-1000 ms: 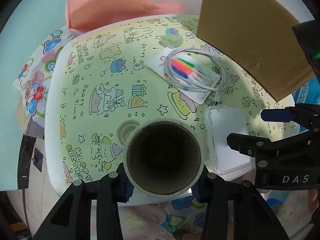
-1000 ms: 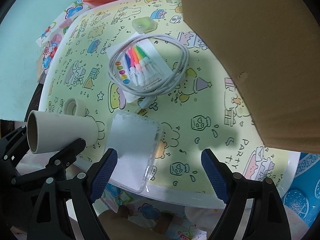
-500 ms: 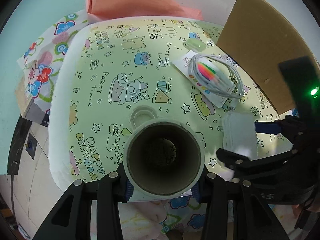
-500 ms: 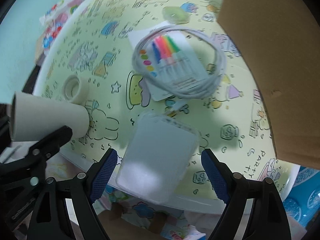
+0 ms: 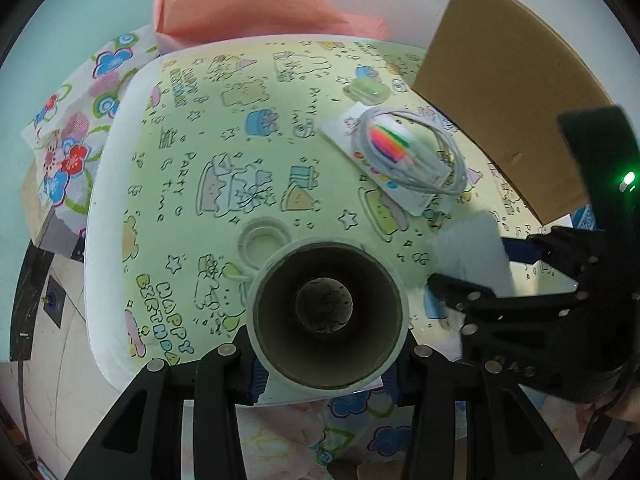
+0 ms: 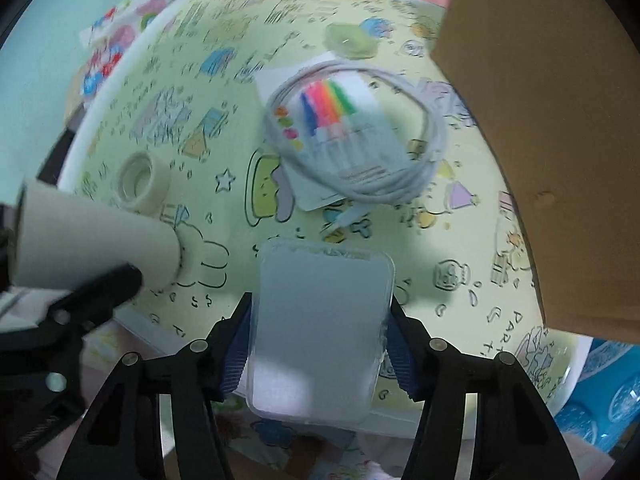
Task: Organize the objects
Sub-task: 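Grasp the cardboard tube with the left tool while the right tool grasps the clear plastic box, then carry the tube and plastic box into the cardboard box and release both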
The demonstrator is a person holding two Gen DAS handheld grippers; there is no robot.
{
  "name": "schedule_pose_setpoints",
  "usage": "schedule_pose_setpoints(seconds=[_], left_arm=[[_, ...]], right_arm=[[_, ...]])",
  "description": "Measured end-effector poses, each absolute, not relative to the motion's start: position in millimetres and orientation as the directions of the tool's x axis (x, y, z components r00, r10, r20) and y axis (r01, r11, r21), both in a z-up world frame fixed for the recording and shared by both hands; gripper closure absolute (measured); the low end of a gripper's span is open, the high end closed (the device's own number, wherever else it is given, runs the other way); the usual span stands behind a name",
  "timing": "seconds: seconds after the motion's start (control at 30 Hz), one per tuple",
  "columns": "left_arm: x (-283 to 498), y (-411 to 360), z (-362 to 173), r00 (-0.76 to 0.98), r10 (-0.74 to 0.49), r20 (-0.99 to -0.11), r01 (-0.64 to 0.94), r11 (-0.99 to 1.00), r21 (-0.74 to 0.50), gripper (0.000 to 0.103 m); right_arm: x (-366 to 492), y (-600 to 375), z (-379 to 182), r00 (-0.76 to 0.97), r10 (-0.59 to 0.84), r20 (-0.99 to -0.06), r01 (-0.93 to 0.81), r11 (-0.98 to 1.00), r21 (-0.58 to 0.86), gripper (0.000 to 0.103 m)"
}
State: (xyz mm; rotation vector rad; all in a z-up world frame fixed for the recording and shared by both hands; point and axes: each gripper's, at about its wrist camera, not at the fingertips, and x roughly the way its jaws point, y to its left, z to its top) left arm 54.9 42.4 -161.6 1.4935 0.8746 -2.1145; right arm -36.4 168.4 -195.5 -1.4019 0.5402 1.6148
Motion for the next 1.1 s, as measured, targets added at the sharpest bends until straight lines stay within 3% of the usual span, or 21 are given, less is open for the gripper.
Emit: schedule_pose_setpoints(seconds=[0.47,0.67,1.1], left_arm=[[21.9,46.6,-129.2,-0.337,0.007,-0.942,0.601,-0.768,-0.220,0.058],[9.4,50.8,-107.0,-0.314,-0.041,-0.949,0.572,-0.805,-0.154,0.058],[-5.4,47.5,-46.1,-0.360,-0.085,-0.929,0.541,-0.830,-0.134,0.058]], right_arm=[[-13.3,164.9,-134.7,-0.020,0.379,-0.925,-0.896,-0.417,-0.152,0.041],[-21.1,162.7,-114.5,-0.007,0.430,-0.903,-0.876,-0.438,-0.202,0.041],[-18.1,161.8,-54.6,-0.021,0.468,-0.883,-0.869,-0.446,-0.216,0.041]])
